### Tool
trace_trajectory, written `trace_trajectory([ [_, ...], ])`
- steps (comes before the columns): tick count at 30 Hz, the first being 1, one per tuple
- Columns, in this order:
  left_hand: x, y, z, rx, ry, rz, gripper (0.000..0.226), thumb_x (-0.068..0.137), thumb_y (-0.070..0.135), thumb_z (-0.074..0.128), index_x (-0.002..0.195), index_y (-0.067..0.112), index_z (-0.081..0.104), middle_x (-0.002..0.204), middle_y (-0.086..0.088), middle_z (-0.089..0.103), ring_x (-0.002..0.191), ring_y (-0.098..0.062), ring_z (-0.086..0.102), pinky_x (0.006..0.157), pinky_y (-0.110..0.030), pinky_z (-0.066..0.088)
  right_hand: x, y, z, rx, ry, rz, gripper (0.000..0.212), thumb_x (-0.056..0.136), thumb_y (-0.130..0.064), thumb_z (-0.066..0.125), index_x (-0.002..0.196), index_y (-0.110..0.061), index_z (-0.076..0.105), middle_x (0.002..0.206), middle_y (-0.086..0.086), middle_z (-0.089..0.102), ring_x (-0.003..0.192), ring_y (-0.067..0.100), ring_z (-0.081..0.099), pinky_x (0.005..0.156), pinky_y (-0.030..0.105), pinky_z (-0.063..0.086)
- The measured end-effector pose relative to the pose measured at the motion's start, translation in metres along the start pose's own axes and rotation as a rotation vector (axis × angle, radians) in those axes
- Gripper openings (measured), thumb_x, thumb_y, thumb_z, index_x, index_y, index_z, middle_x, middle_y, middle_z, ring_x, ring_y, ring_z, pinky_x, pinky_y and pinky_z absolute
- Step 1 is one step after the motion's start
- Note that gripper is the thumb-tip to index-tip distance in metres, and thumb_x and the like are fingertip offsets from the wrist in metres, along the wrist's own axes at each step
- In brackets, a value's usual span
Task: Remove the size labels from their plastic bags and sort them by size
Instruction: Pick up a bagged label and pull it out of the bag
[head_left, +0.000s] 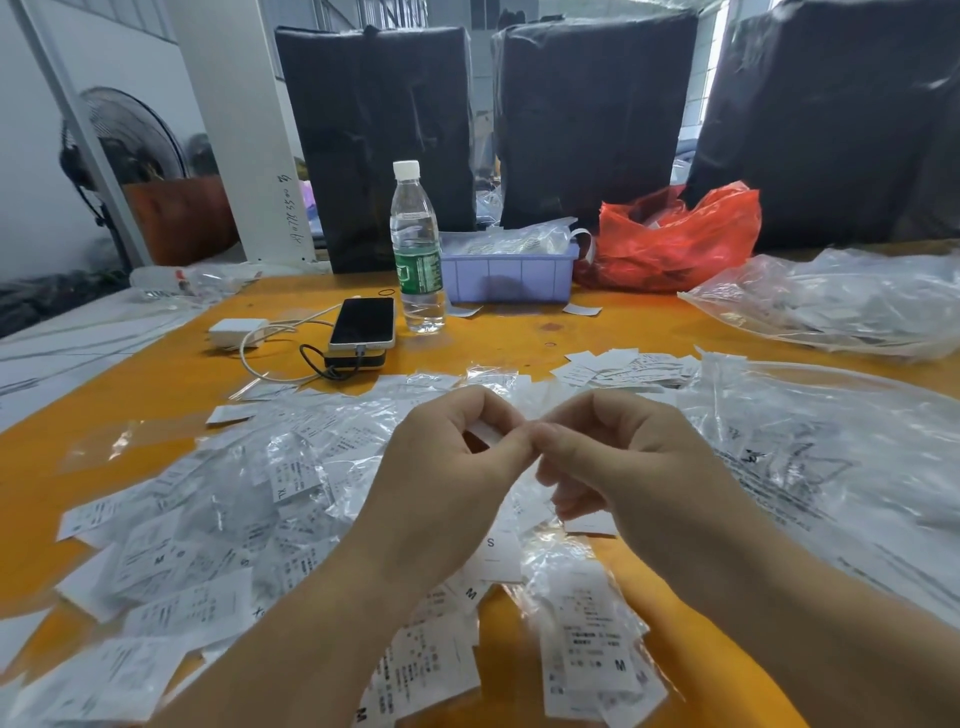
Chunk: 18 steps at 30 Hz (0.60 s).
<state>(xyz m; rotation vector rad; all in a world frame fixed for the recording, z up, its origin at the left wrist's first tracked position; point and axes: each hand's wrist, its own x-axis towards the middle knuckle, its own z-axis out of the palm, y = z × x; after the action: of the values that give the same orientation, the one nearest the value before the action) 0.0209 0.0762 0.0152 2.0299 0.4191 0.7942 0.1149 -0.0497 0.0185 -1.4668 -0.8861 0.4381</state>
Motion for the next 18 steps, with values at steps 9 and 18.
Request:
trace_trajectory([
  [9,0.0026,0.0019,-0.0021,-0.155,-0.074,-0.055,0.017,0.092,0.030,0.061,0.078,0.026,0.071,0.063,0.012,0.062,0.059,0.000,0.055,0.062,-0.025,0.044,0.0030,-0.0011,-0.0024,-0.042,0.001,0.027,0.012,0.088,-0.009,0.062,0.077,-0.007,0.067,0.061,0.002,0.065,0.055,0.014,0.058,0.058,0.027,0.053],
  [18,0.0031,-0.0001,-0.0026,-0.128,-0.056,-0.046,0.009,0.082,0.035,0.073,0.079,0.028,0.069,0.070,0.003,0.066,0.061,-0.007,0.058,0.055,-0.022,0.052,0.0030,-0.0042,-0.0023,0.089,-0.096,0.083,0.013,0.089,-0.016,0.064,0.088,-0.004,0.069,0.068,0.005,0.067,0.060,0.017,0.060,0.059,0.027,0.055],
])
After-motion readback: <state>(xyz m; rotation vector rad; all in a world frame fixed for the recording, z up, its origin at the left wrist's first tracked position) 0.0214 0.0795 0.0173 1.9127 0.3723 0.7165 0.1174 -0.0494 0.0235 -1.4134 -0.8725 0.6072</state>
